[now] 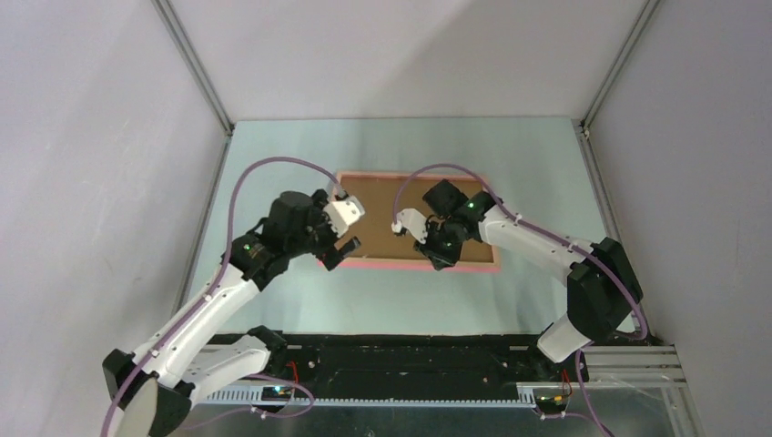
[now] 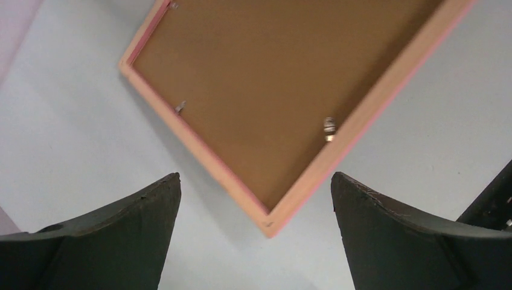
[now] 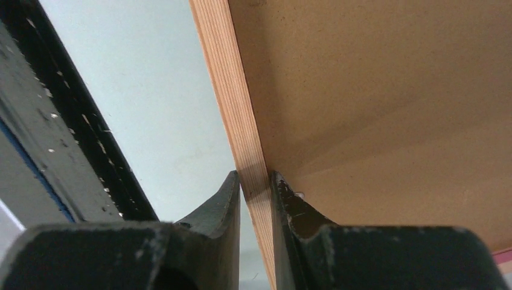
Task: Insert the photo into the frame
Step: Turn over the photo frame at the center of the board.
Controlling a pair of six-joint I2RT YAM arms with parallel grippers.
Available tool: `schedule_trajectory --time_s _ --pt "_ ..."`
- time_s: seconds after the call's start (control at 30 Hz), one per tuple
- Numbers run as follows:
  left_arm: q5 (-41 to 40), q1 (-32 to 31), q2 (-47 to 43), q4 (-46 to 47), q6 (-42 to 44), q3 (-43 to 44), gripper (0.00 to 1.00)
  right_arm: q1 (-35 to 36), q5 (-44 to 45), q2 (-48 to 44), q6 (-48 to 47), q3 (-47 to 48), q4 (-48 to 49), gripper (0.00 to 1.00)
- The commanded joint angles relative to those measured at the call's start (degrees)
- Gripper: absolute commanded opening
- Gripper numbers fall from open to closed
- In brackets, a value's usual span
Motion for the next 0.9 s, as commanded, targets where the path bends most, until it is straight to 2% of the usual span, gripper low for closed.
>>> schedule_trajectory --time_s 0.0,0.1,0.23,0.57,0.87 --pt "-9.8 -9.0 -1.3 1.5 6.4 0.0 0.98 -2.5 -5.7 0.7 4.1 9.1 -5.2 0.0" --pt "-15.5 -15.9 -0.4 1.5 9.9 0.0 0.98 -4.3 -8.1 2.5 4.6 13.2 -8.4 0.0" --pt "-18.7 -21.4 2.2 1.6 12.6 0.5 0.98 -6.4 -11.4 4.8 5.0 19.0 -13.0 0.0" --pt "-19.9 -25.5 13.6 5.6 15.9 3.0 0.98 -10.1 -17.6 8.0 4.7 28.6 -21.1 0.0" --pt "-21.5 -25.7 21.2 6.9 17.0 8.9 0.77 -11.5 -18.9 8.0 3.7 29.9 -23.7 0.0"
